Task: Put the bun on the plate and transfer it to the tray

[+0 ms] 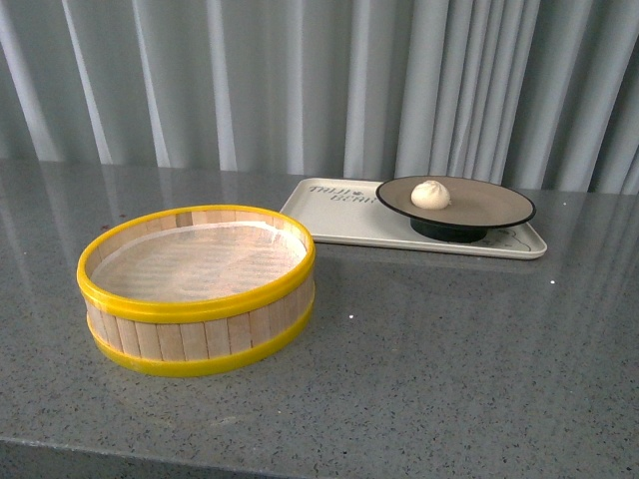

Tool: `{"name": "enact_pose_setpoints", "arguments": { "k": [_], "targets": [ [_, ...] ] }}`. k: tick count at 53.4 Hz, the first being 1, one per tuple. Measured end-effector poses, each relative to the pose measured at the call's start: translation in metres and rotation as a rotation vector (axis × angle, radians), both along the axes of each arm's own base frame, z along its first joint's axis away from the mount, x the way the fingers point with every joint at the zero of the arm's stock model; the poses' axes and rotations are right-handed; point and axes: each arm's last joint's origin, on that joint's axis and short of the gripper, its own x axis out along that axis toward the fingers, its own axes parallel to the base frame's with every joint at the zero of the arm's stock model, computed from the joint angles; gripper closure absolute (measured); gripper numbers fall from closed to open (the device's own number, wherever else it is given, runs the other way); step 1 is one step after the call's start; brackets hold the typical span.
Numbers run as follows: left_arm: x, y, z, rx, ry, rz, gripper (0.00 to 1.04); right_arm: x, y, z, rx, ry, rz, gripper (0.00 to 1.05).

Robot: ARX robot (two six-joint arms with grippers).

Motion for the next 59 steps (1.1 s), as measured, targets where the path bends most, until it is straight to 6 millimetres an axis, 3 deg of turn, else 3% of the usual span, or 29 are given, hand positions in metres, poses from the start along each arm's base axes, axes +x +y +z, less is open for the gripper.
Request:
{"name": "enact_pose_setpoints", "arguments": {
  "k": [13, 22, 41, 59],
  "targets": [
    [0.0001, 0.0000, -0.0001, 0.000, 0.001, 0.000, 0.07, 0.0000, 0.0000, 0.0000, -0.001, 0.000, 0.000, 1.01],
    [0.0001, 0.0000, -0.0001, 0.000, 0.001, 0.000, 0.07, 0.0000, 0.0000, 0.0000, -0.001, 0.000, 0.000, 0.62],
    [0.0001, 0.0000, -0.0001, 0.000, 0.001, 0.000, 0.07, 0.0000, 0.0000, 0.0000, 0.000, 0.000, 0.000, 0.06],
    [0.0001, 0.0000, -0.0001, 0.000, 0.001, 0.000, 0.07, 0.0000, 0.0000, 0.0000, 0.000, 0.000, 0.000, 0.08]
  ]
}}
